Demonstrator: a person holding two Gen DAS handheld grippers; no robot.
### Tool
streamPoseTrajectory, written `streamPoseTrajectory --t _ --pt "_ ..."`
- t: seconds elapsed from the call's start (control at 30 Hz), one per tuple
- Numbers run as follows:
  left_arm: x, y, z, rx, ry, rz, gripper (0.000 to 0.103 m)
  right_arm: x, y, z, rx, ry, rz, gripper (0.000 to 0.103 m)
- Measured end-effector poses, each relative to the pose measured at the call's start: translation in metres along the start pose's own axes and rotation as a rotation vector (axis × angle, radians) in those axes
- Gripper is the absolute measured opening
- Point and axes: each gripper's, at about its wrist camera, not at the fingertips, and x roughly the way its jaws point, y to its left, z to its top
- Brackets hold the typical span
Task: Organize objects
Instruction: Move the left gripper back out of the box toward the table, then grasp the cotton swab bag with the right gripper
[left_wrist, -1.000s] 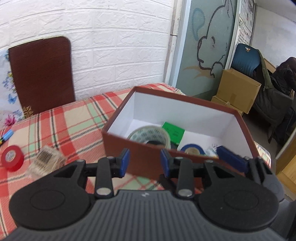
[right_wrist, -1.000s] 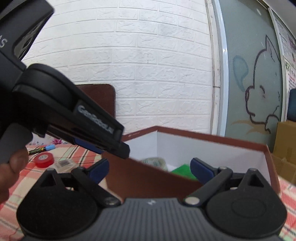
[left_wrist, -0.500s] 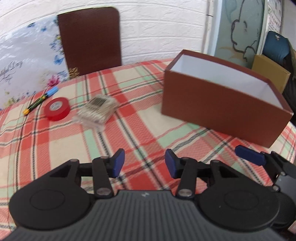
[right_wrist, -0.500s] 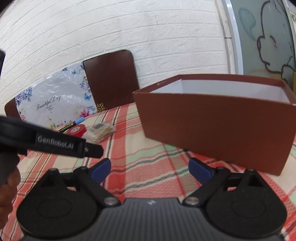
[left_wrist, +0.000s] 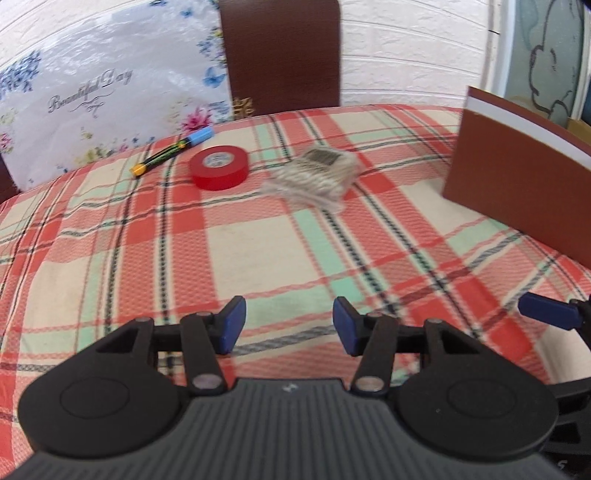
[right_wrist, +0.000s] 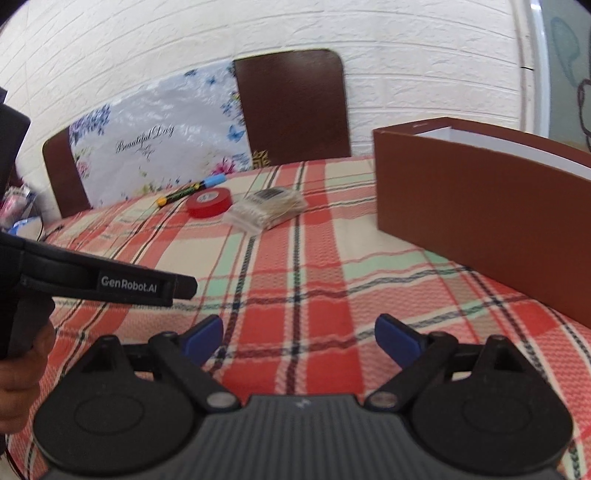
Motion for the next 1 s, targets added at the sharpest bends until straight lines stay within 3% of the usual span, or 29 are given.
streamPoseTrajectory --t 0.2,0.4,0.5,0.57,0.7,0.83,0.97,1.0 --pt "0.017 0.046 -0.006 -0.097 0.009 0.046 0.054 0.024 0.017 -0.001 -0.07 0.079 0.01 0.095" --pt "0.022 0.079 -0.011 -0.118 -0.066 0.112 0.058 0.049 0.027 0.015 -0.121 0.105 0.011 0.096" --pt "0.025 0.094 -0.019 -0.117 -0.13 0.143 0.065 0.071 0.028 0.027 -0.138 0.102 -0.003 0.098" --pt "0.025 0.104 -0.021 -0.163 -0.152 0.11 0.067 0.087 0.03 0.037 -0.136 0.094 -0.013 0.098" --pt "0.026 0.099 -0.024 -0.145 -0.171 0.119 0.07 0.123 0.025 0.067 -0.056 0.059 0.015 0.1" --pt "0.028 0.101 -0.025 -0.157 -0.176 0.105 0.072 0.16 0.017 0.094 0.125 0.054 0.088 0.103" --pt "0.028 0.101 -0.026 -0.159 -0.178 0.104 0.073 0.192 0.025 0.106 0.144 0.03 -0.006 0.099" --pt "0.028 0.102 -0.026 -0.161 -0.178 0.103 0.074 0.197 0.029 0.108 0.126 0.027 -0.033 0.09"
